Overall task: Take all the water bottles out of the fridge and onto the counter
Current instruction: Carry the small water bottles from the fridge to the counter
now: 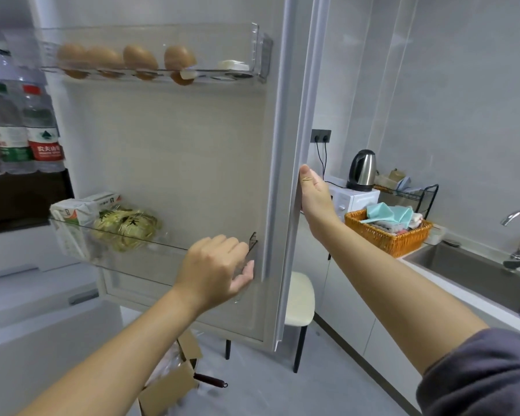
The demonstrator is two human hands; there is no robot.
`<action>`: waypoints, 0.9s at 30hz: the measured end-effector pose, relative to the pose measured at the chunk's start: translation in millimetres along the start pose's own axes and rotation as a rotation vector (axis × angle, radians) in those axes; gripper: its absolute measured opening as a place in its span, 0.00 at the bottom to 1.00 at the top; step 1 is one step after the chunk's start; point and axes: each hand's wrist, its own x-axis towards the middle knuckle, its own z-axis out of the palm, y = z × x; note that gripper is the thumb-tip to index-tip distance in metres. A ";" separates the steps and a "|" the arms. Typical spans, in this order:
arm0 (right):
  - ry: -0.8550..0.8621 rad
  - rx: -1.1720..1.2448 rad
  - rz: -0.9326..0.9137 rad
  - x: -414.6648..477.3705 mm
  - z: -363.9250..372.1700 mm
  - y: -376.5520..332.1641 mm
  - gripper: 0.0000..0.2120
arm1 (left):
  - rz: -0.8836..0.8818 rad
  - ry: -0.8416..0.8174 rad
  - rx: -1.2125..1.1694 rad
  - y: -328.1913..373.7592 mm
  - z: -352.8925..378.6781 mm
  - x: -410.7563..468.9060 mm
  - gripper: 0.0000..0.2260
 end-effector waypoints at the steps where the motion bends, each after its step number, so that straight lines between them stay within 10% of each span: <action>1: -0.003 -0.022 -0.007 -3.0 -0.8 0.0 0.17 | 0.000 -0.014 0.009 -0.1 -1.1 -1.0 0.11; 27: -0.084 -0.942 -0.455 -193.2 68.9 6.0 0.30 | -0.502 -0.273 -0.066 -64.2 -117.9 -129.2 0.31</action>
